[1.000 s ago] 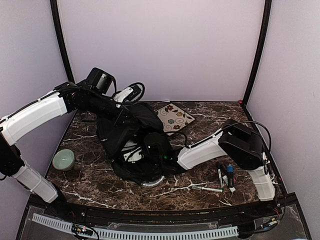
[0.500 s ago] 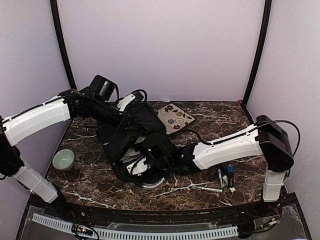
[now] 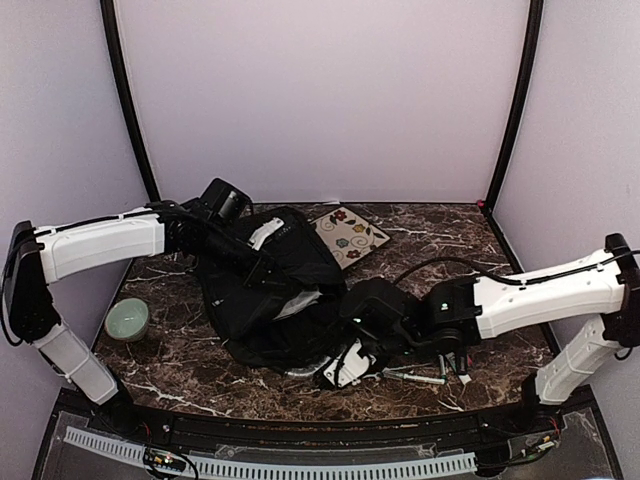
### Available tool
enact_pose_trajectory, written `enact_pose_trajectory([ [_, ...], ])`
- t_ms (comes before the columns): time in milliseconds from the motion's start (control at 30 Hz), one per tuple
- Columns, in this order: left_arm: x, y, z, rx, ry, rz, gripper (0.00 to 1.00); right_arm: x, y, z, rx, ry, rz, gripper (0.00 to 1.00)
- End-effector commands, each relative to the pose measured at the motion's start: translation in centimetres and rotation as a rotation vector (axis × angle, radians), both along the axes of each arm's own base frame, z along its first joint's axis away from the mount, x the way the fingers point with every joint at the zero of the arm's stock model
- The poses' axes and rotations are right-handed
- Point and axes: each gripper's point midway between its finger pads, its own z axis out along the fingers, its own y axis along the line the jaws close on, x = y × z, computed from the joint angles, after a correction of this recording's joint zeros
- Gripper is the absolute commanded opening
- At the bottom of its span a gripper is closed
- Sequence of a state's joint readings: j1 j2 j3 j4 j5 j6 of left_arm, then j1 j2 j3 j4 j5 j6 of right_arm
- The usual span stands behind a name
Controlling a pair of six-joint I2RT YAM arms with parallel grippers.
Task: Pack the student bag
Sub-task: Place the largest pocket of the bag in the student bag.
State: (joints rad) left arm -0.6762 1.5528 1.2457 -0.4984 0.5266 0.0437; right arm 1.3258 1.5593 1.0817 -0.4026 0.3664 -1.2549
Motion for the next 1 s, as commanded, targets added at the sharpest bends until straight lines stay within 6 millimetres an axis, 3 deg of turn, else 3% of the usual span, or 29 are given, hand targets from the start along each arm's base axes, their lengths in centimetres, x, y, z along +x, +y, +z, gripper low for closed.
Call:
enact_pose_trajectory([
  [0, 0.2, -0.2, -1.3, -0.040, 0.013, 0.017, 0.00, 1.9, -4.8, 0.2, -0.011, 0.009, -0.090, 0.66],
  [200, -0.3, -0.4, -4.4, -0.041, 0.076, 0.016, 0.01, 9.0, -10.2, 0.4, -0.011, 0.011, -0.329, 0.66],
  [333, -0.2, -0.2, -6.7, 0.007, 0.108, 0.021, 0.03, 13.2, -12.6, 0.0, -0.019, 0.016, -0.458, 0.66],
  [433, 0.0, -0.6, -6.5, 0.000, 0.111, 0.008, 0.05, 15.9, -14.2, -0.5, -0.038, 0.028, -0.539, 0.66],
  [533, 0.4, -1.3, -4.5, -0.019, 0.105, -0.016, 0.07, 17.3, -14.5, -0.9, -0.058, 0.040, -0.569, 0.66],
  [633, 1.0, -1.2, -2.2, -0.009, 0.057, -0.013, 0.18, 17.6, -14.2, -1.7, -0.091, 0.059, -0.568, 0.66],
  [667, 1.4, -0.8, -1.5, 0.006, 0.026, 0.006, 0.23, 18.2, -13.6, -0.5, -0.067, 0.045, -0.568, 0.66],
  [800, 1.4, 1.5, 0.1, 0.018, -0.065, 0.111, 0.44, 19.0, -12.9, 0.5, -0.048, 0.034, -0.569, 0.66],
  [833, 1.2, 2.2, 0.3, 0.015, -0.079, 0.150, 0.46, 11.9, -4.8, 0.4, 0.213, 0.475, -0.183, 0.68],
  [867, 0.9, 3.0, 0.6, 0.008, -0.082, 0.190, 0.48, 10.1, -3.3, 1.3, 0.274, 0.569, -0.090, 0.63],
  [900, 0.5, 3.7, 0.8, 0.002, -0.077, 0.229, 0.49, 9.7, -2.9, 1.8, 0.477, 1.000, -0.660, 0.63],
  [967, -0.8, 4.9, 1.3, -0.022, -0.068, 0.278, 0.50, 9.0, -2.4, 2.5, 0.503, 1.059, -0.648, 0.63],
])
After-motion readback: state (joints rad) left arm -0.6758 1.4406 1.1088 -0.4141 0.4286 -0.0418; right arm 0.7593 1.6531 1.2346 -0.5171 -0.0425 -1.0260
